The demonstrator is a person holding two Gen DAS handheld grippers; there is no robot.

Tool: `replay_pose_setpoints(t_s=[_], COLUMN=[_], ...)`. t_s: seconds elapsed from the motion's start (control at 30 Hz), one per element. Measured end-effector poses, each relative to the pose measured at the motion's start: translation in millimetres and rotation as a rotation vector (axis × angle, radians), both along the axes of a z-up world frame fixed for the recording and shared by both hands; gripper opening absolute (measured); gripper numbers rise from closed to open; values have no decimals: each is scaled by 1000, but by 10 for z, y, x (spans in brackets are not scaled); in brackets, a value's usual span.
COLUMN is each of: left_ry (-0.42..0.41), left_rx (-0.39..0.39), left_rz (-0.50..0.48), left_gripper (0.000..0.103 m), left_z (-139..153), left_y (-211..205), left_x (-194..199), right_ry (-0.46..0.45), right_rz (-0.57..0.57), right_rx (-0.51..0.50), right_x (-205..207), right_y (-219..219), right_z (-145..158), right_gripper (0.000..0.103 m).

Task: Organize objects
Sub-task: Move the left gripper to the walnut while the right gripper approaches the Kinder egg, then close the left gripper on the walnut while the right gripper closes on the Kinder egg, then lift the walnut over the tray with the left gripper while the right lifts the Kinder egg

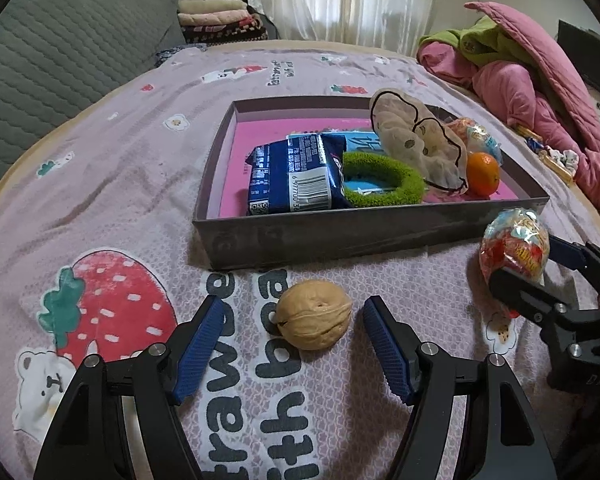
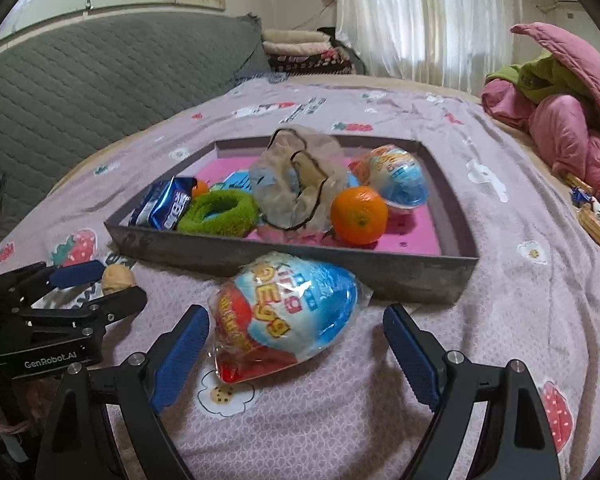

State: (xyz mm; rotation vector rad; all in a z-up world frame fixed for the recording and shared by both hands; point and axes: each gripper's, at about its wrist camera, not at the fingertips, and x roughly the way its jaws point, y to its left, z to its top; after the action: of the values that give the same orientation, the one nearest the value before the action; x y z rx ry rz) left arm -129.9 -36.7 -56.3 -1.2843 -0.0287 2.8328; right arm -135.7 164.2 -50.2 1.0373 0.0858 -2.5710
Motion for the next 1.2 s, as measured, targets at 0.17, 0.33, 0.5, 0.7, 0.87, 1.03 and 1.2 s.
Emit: replay_pose_setpoints(t_s=[0.17, 0.33, 0.5, 0.7, 0.87, 1.03, 1.2], left_ry=[3, 5, 10, 34, 85, 137, 165], left_rx=[5, 16, 20, 24, 18, 14, 8], left_rz=[-17, -30, -30, -24, -30, -26, -24], left_gripper=[61, 45, 36, 36, 36, 36, 36], left_z=[-10, 0, 16, 102, 328, 598, 791], left_y=[43, 74, 75, 76, 121, 189, 252], left_x=[-22, -25, -18, 24, 83, 104, 99], right_ry=[0, 18, 33, 76, 137, 199, 250], right_rz=[30, 42, 41, 37, 30, 24, 16], right_rx=[15, 28, 30, 34, 39, 36, 36], right_x=[1, 34, 64, 111, 153, 203, 235], right_y=[-70, -98, -74, -60, -48, 3, 67], right_z=[-33, -29, -10, 75, 240, 439, 628], right_gripper=[65, 61, 61, 61, 61, 61, 61])
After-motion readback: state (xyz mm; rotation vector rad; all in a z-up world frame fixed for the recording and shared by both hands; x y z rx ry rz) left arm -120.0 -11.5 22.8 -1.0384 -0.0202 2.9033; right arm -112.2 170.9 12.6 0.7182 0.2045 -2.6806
